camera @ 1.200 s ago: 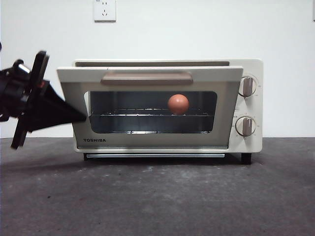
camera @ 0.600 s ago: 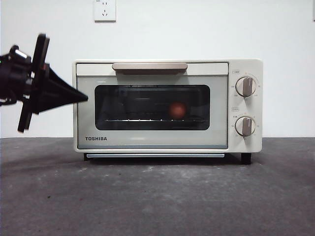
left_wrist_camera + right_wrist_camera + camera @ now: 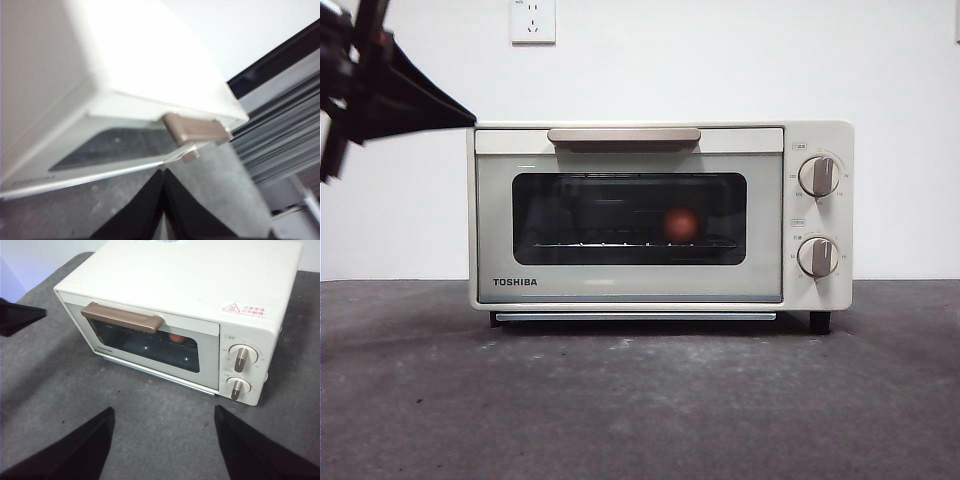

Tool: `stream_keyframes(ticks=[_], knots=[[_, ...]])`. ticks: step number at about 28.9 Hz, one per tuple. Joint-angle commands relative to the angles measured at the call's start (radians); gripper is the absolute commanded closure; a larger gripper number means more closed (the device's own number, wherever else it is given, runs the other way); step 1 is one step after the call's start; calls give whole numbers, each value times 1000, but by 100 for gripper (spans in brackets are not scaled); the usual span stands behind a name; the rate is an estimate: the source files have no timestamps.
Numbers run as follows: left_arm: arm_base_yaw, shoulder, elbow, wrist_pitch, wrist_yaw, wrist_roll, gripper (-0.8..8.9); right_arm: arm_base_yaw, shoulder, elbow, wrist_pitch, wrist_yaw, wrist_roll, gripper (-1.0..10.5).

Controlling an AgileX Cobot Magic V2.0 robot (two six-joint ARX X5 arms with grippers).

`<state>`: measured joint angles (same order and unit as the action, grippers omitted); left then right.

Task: Eggoven

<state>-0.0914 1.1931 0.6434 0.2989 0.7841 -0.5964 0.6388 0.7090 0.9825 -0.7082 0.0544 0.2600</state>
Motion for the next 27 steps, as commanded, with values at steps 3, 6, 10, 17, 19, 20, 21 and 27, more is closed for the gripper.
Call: stream_keyframes(ticks=[3, 6, 10, 17, 19, 20, 21, 27], knots=[[-28, -204, 12, -269, -139, 237, 806, 8, -11, -89, 119, -5, -11, 660], [-39, -332, 12, -402, -224, 304, 806, 8, -40, -182, 245, -6, -11, 687], [-40, -477, 12, -532, -331, 351, 806, 8, -90, -345, 457, -40, -13, 763], [-40, -659, 13, -706, -379, 408, 806, 8, -160, -587, 710, -51, -13, 943], [-40, -690, 13, -748, -395, 422, 806, 8, -164, -629, 734, -55, -12, 943], [-40, -703, 13, -766, -406, 426, 806, 8, -164, -642, 739, -55, -10, 943], [-40, -713, 12, -780, -410, 428, 806, 8, -164, -650, 739, -55, -10, 943], [-40, -728, 13, -822, -410, 420, 806, 8, -164, -652, 763, -53, -10, 943]])
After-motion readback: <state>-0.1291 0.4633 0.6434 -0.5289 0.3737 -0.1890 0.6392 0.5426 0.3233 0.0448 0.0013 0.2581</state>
